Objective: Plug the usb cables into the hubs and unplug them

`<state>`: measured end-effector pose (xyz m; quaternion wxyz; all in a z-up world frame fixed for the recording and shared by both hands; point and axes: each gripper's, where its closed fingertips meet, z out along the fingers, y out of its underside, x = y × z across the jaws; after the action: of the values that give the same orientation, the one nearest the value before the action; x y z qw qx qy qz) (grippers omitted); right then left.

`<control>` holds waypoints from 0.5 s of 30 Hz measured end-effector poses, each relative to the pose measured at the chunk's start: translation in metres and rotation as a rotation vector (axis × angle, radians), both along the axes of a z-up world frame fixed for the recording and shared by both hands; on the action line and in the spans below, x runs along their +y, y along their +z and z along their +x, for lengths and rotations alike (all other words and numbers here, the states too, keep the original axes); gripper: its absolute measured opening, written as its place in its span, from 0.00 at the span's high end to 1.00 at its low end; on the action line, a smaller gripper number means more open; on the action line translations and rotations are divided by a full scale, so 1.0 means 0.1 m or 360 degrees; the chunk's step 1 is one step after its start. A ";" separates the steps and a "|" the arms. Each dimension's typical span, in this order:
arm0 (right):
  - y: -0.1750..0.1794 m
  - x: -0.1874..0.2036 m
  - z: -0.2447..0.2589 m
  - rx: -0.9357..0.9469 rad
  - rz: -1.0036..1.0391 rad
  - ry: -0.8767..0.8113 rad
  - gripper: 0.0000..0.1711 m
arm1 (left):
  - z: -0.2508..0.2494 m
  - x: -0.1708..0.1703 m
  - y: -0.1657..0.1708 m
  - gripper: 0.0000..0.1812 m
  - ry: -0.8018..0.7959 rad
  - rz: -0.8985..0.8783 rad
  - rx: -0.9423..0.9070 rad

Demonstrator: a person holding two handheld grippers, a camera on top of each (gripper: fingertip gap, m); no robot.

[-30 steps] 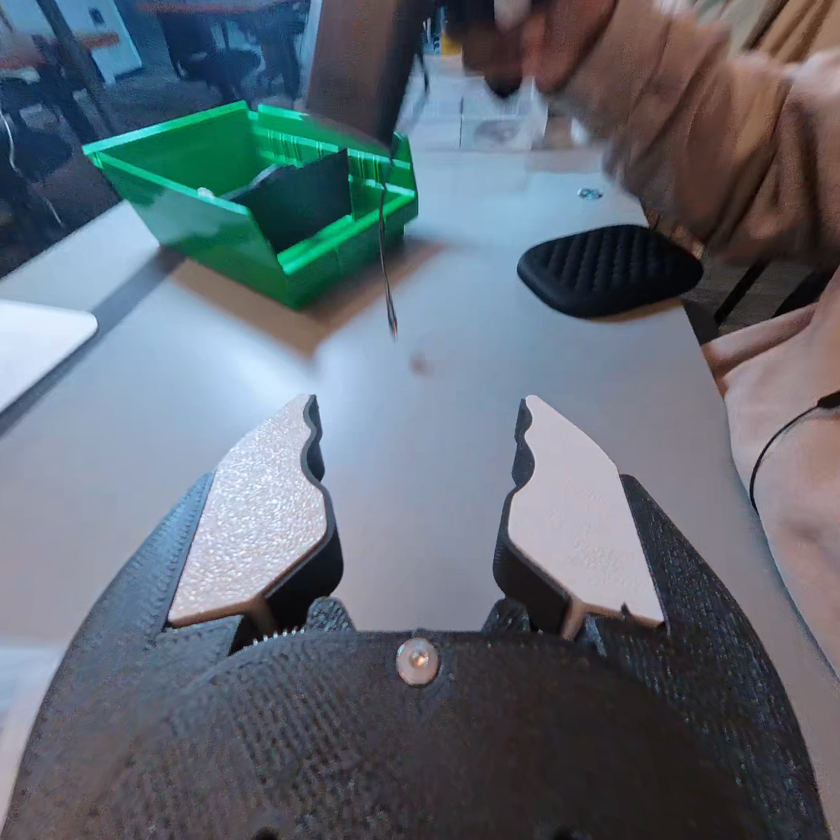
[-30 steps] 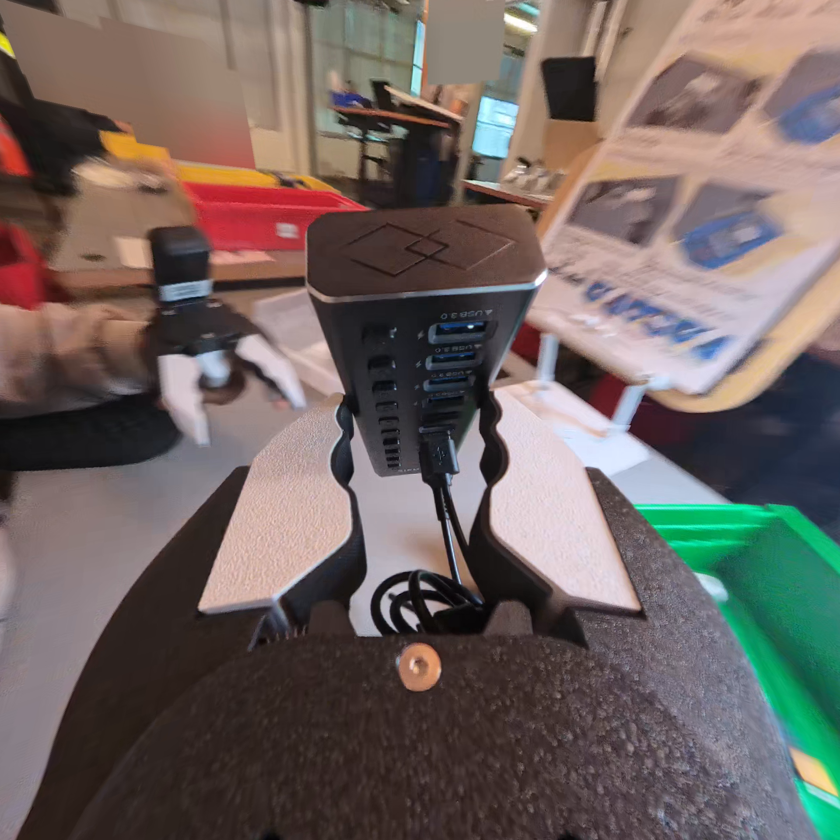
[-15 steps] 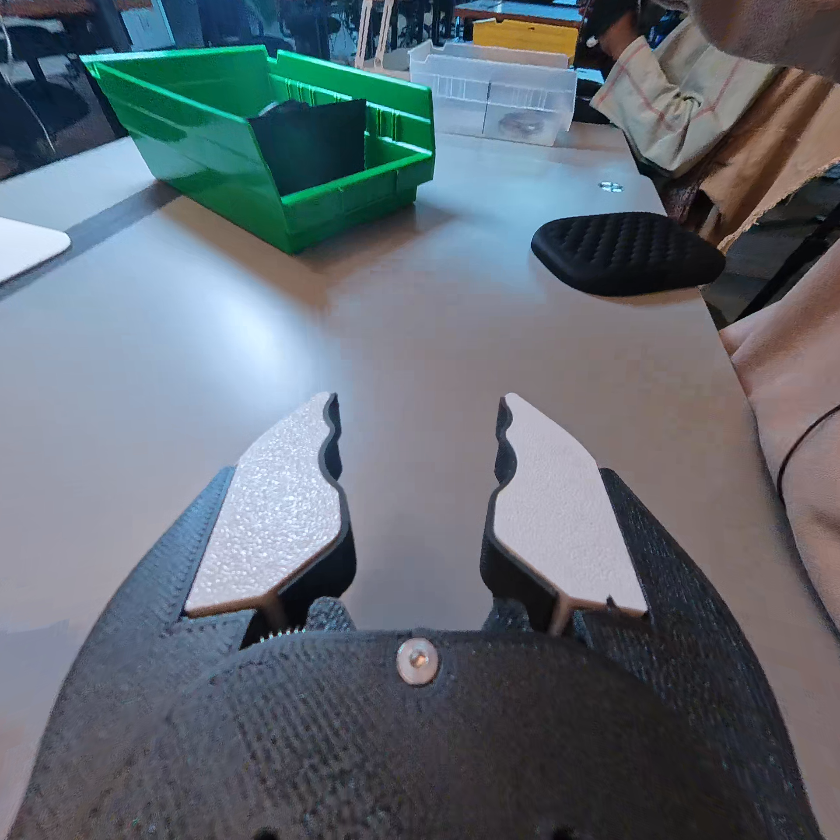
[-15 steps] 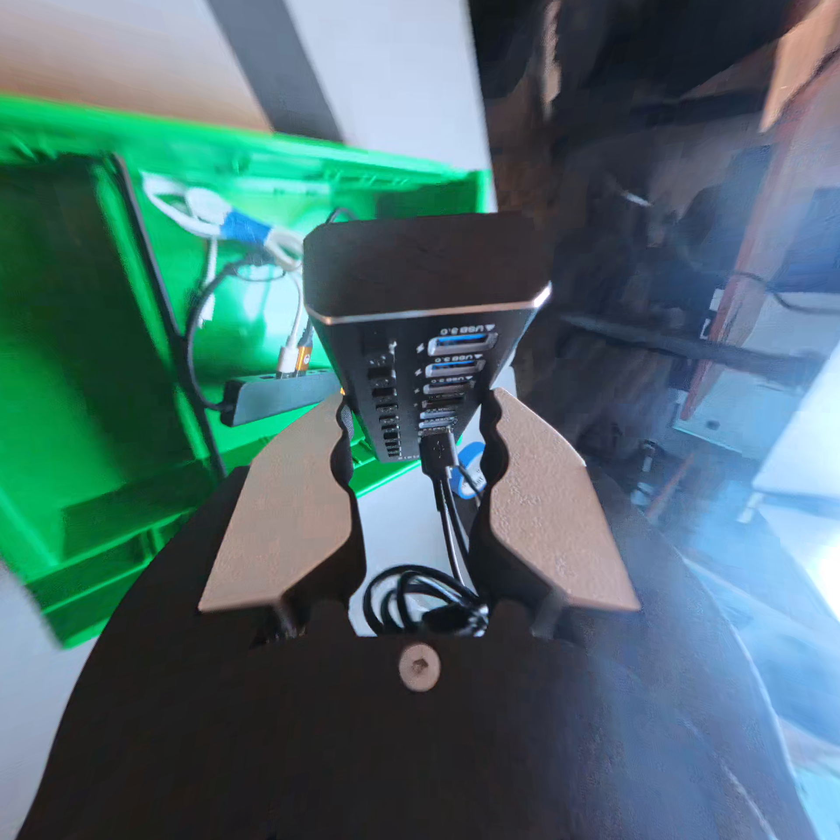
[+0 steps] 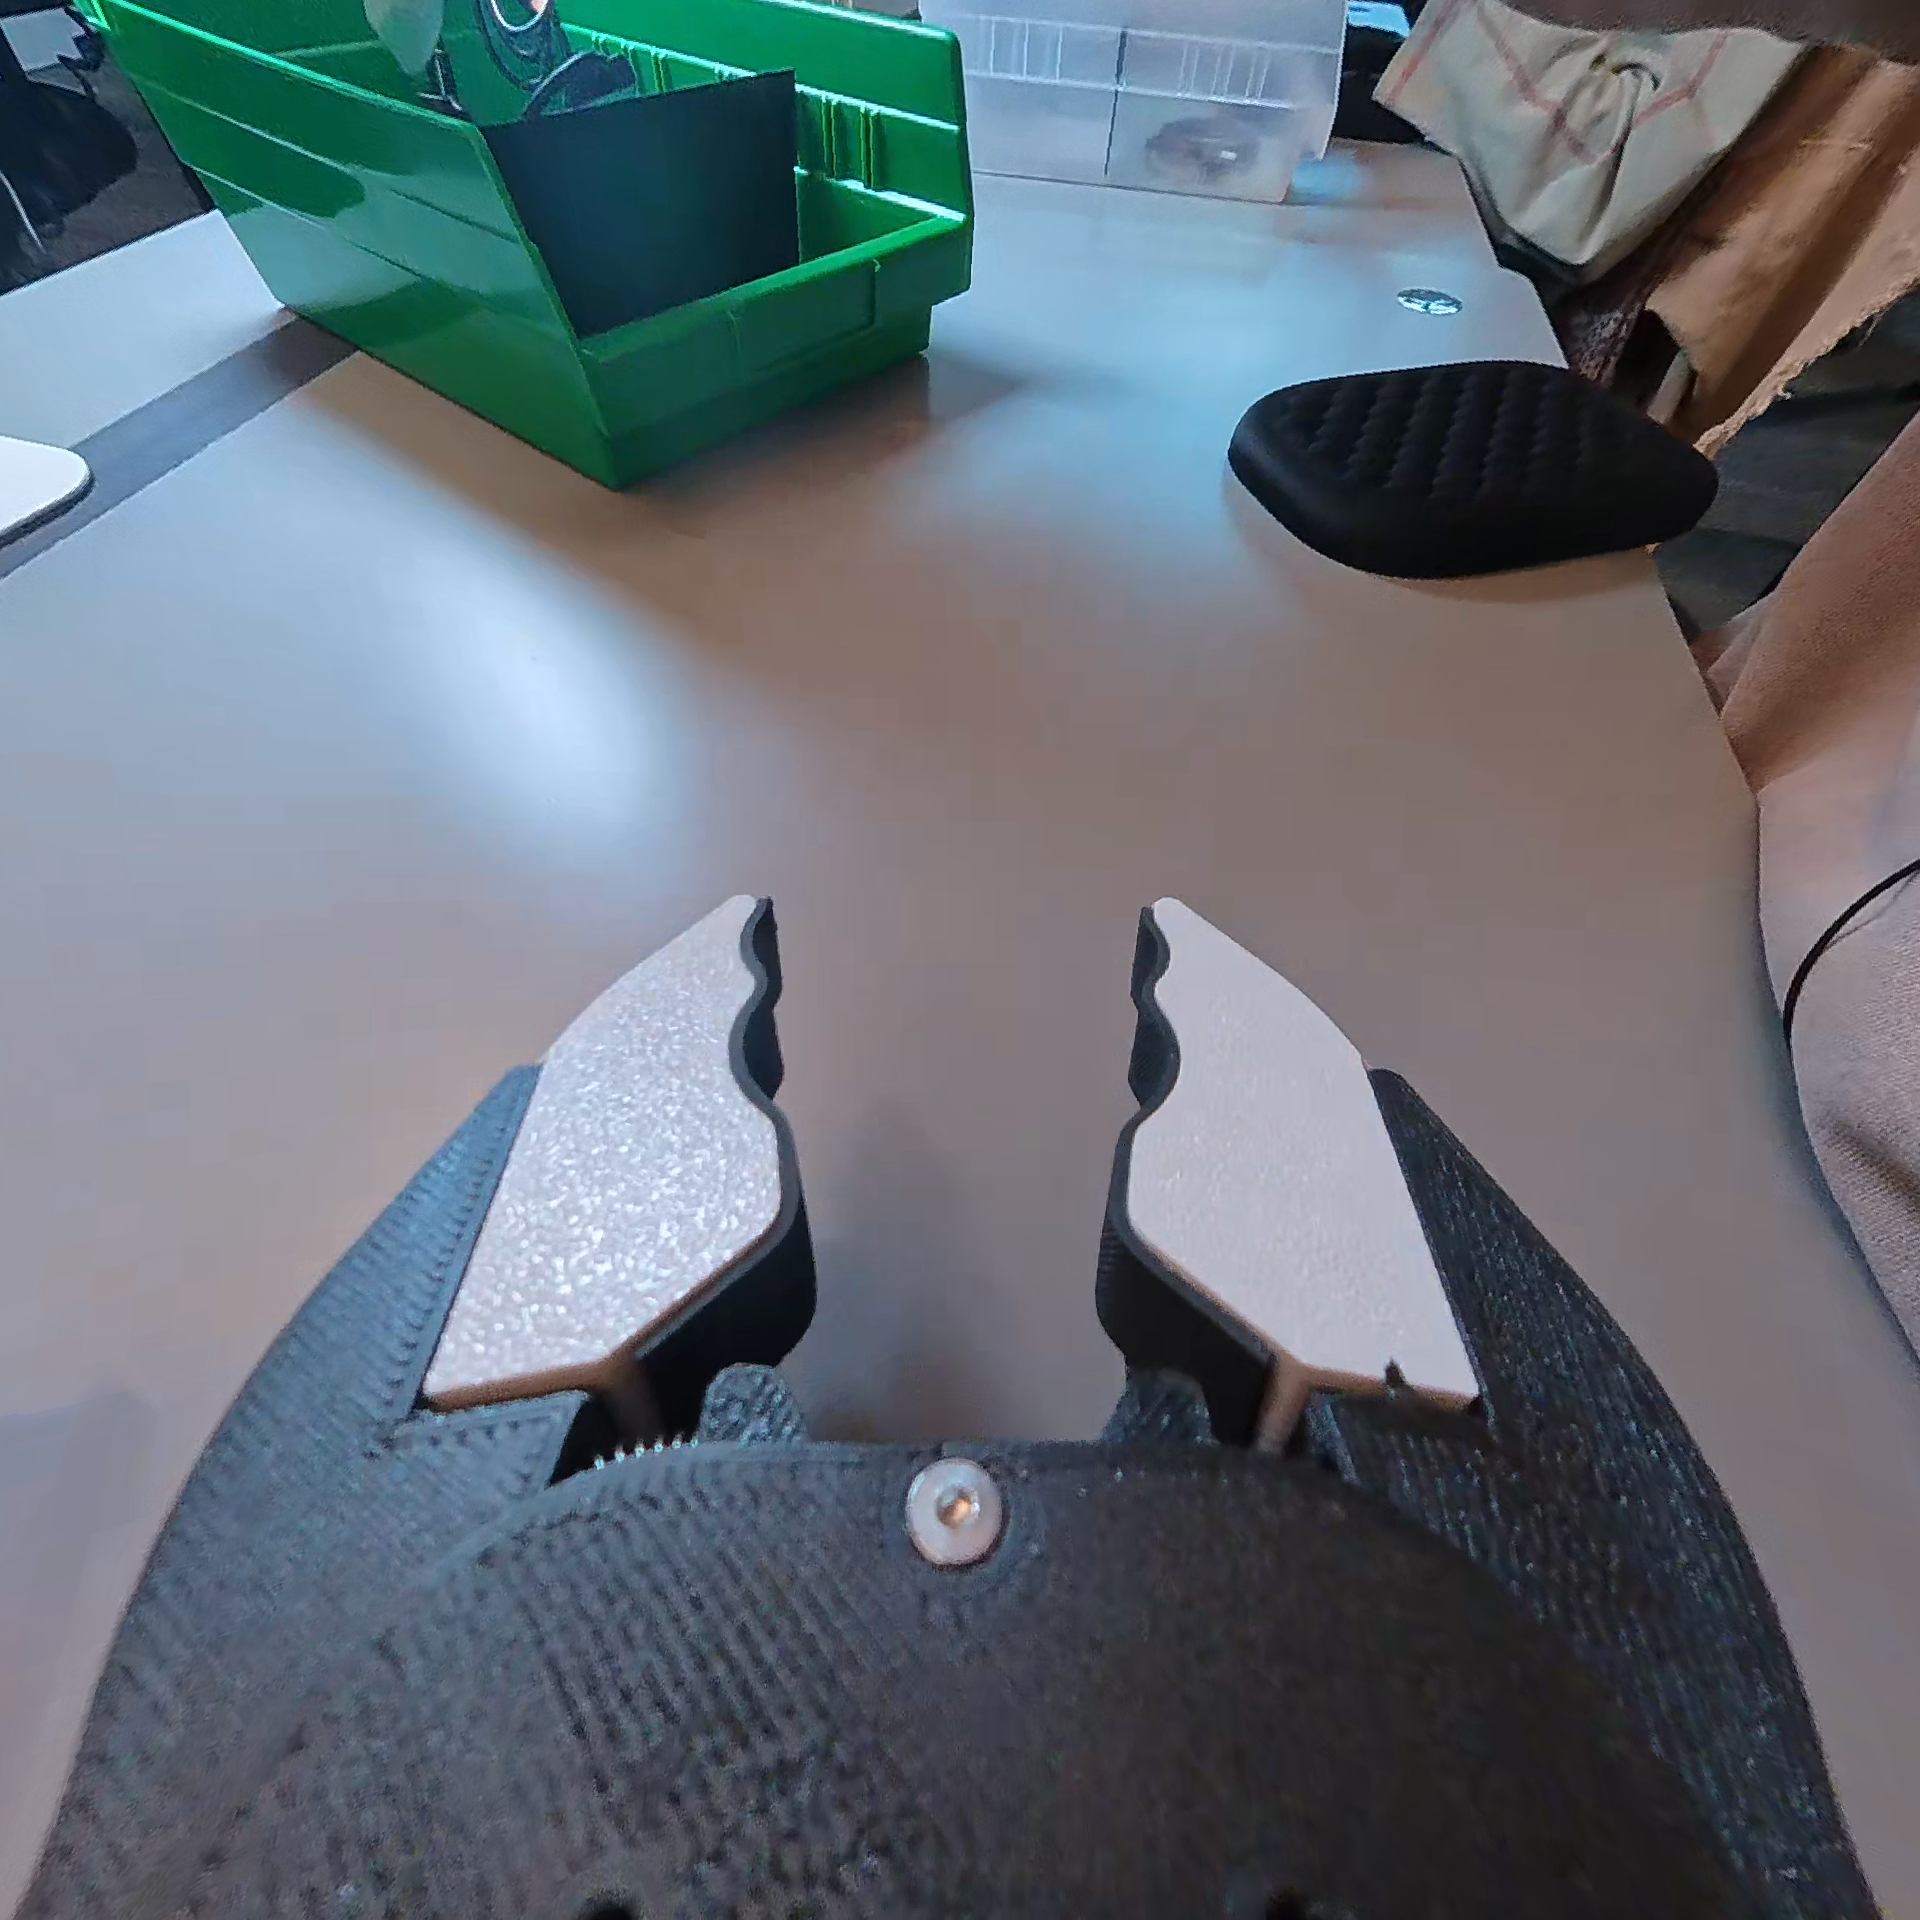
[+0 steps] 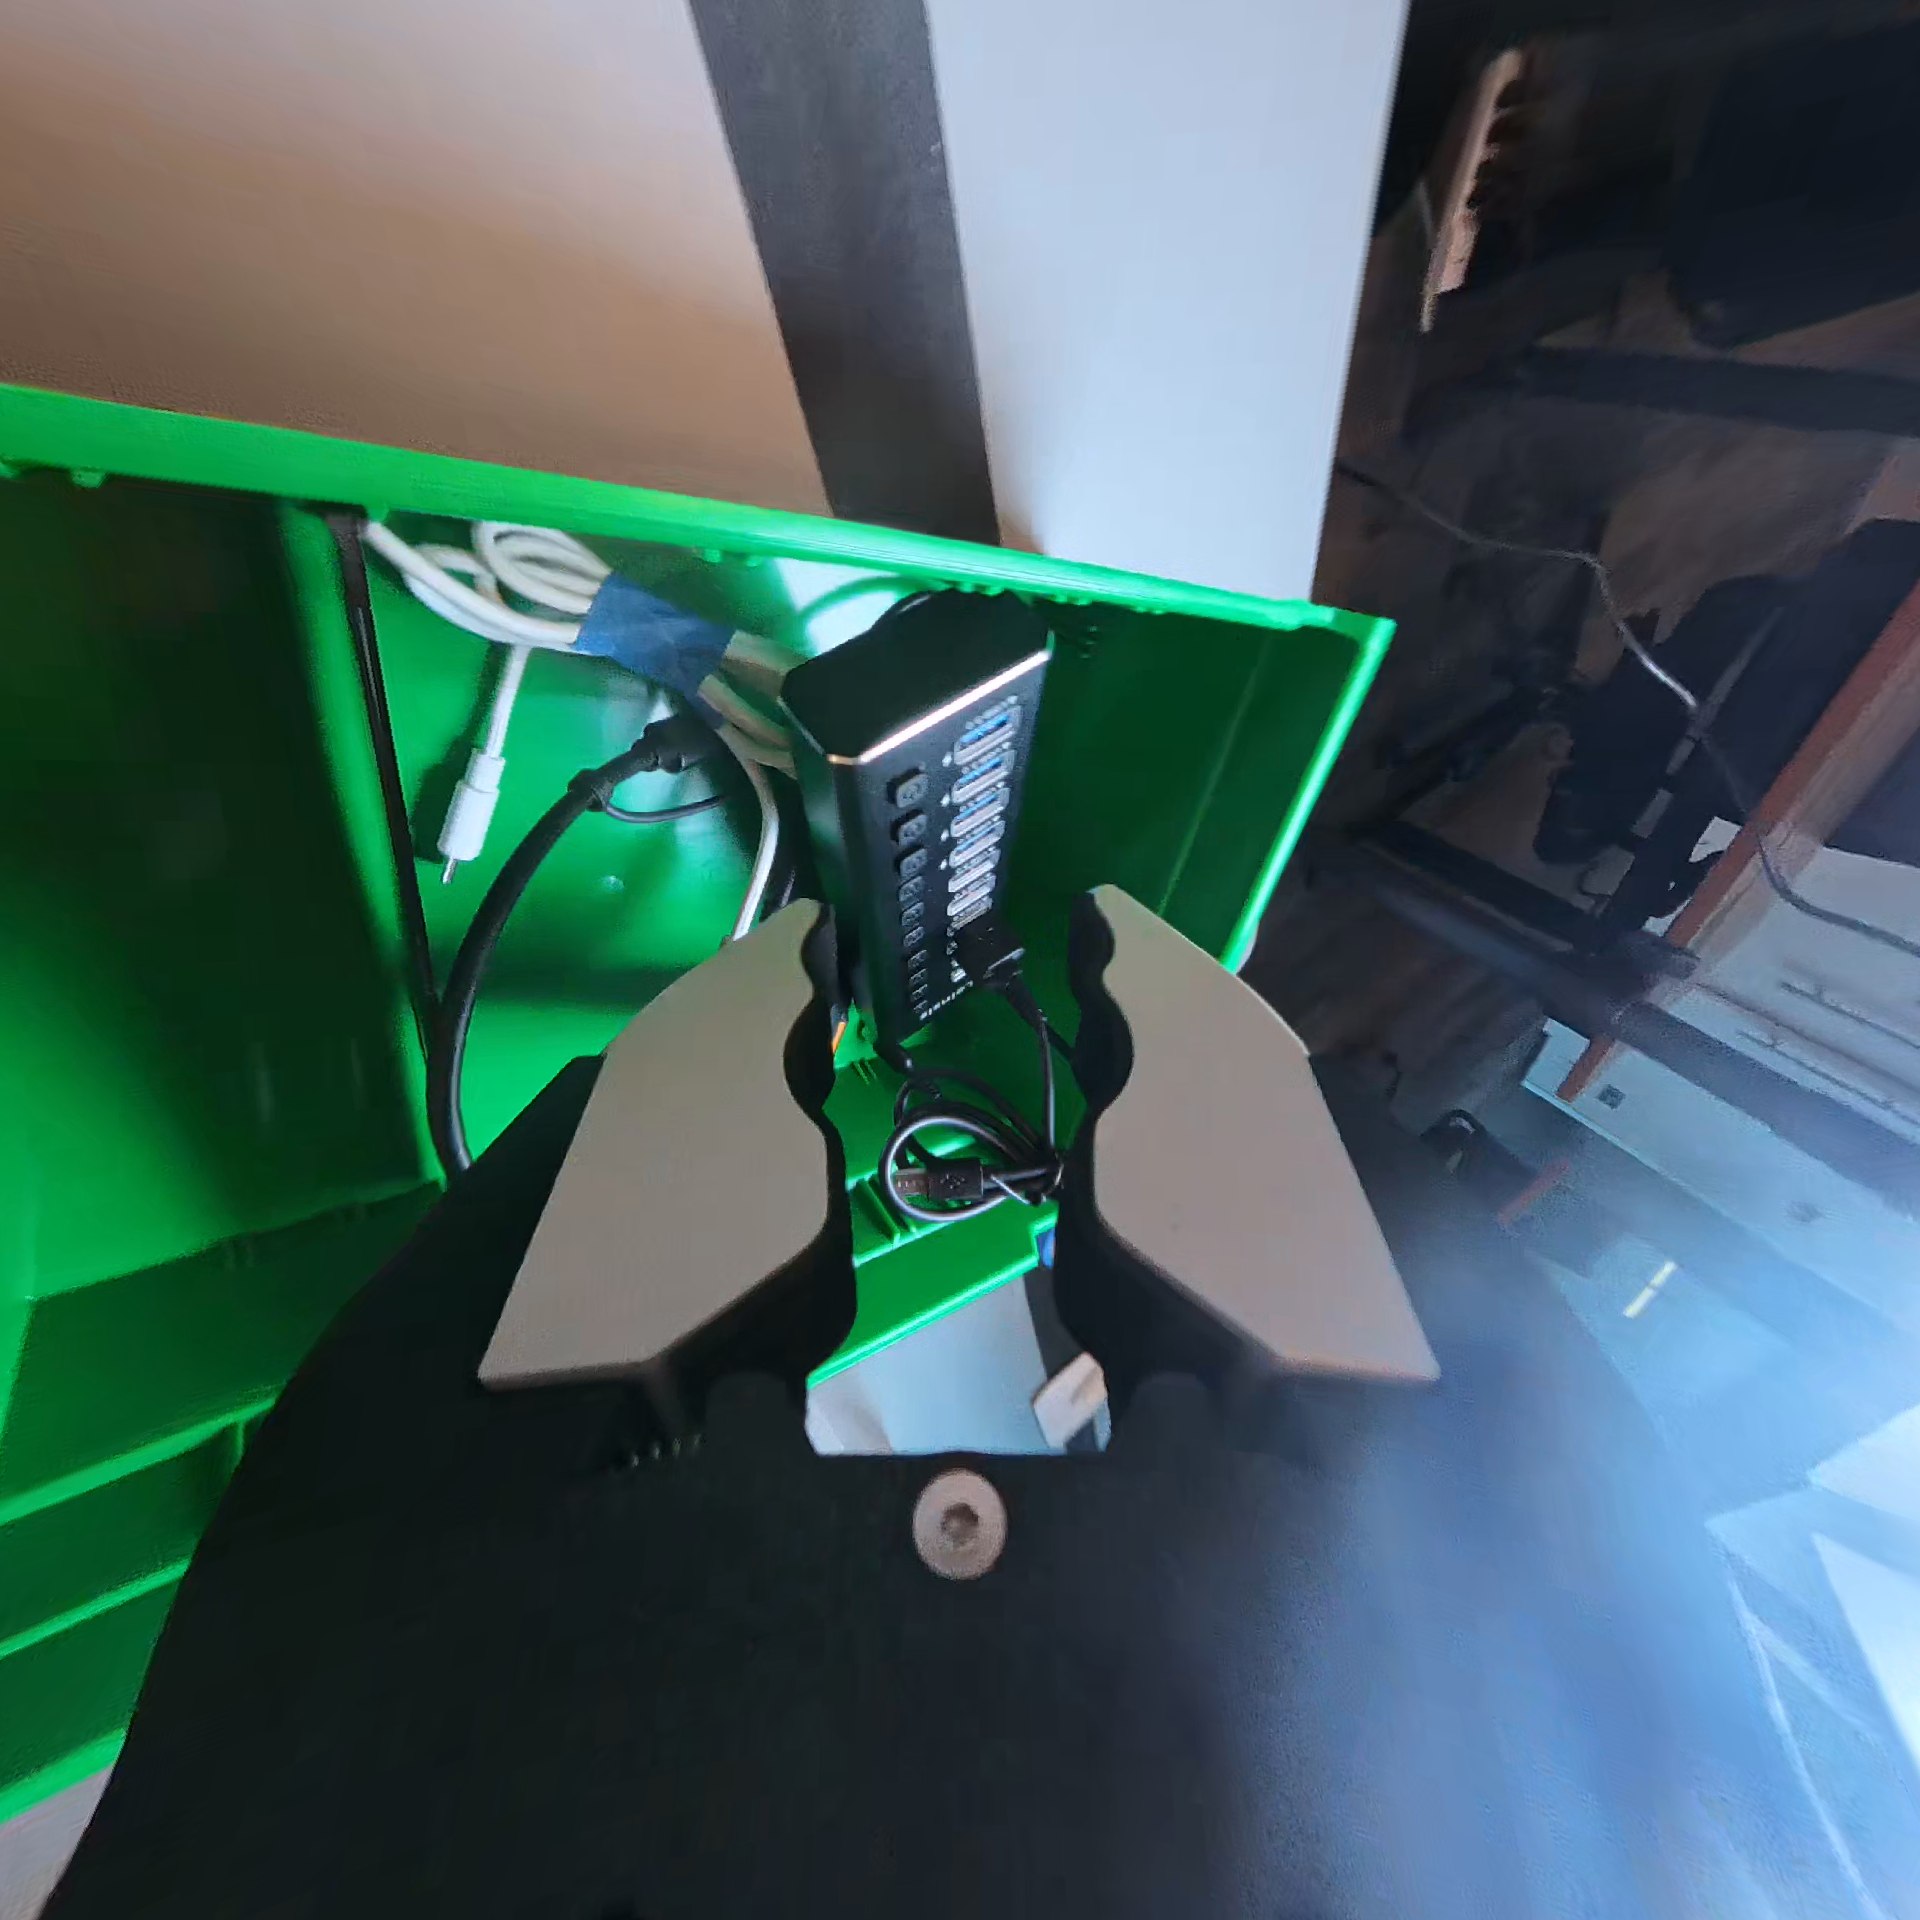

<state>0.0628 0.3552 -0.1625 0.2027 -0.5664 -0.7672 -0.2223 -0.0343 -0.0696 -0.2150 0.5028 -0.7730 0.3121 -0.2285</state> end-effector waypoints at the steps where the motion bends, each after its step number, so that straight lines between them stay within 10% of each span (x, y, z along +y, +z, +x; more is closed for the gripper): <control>1: 0.07 -0.02 -0.02 0.0093 -0.0008 -0.0012 0.73 | 0.00 0.00 0.01 0.64 0.0003 0.0005 -0.0002; 8: 0.80 -0.81 -0.19 0.1246 -0.0312 0.0007 0.70 | -0.06 0.02 0.12 0.64 0.0079 0.0087 -0.0003; 15: 0.60 -1.75 0.20 0.1778 -0.0503 -0.0107 0.67 | -0.16 0.10 0.28 0.64 0.0203 0.0133 -0.0141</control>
<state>0.0827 0.1804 -0.1021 0.4826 -0.6452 -0.5495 0.2212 -0.0500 -0.0599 -0.1873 0.5614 -0.7588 0.2490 -0.2168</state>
